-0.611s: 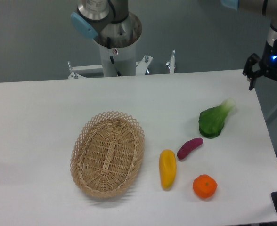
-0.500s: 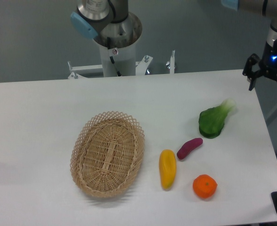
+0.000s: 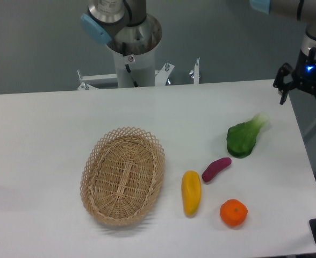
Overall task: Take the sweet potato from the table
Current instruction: 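Move the open gripper down over the purple sweet potato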
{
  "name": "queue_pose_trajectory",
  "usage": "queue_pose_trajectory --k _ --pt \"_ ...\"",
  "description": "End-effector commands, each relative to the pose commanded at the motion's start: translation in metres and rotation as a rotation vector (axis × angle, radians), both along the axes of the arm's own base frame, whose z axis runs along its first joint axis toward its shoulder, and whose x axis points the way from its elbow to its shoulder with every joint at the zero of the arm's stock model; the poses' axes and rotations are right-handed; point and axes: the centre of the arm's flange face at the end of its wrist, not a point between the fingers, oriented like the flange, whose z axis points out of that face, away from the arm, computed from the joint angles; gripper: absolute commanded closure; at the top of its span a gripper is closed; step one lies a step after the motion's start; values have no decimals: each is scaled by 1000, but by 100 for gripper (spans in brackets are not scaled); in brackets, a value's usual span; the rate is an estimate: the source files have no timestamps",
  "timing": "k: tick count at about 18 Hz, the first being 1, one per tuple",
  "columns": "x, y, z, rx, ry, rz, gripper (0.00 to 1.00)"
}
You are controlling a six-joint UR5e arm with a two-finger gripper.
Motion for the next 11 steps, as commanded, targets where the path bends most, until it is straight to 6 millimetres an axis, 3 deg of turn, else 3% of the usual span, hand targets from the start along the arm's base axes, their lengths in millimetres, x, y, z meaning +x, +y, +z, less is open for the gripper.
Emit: queue_pose_trajectory --k 4,11 --pt "26 31 -44 26 -15 77 0" --pt "63 77 -147 6 -99 162 0"
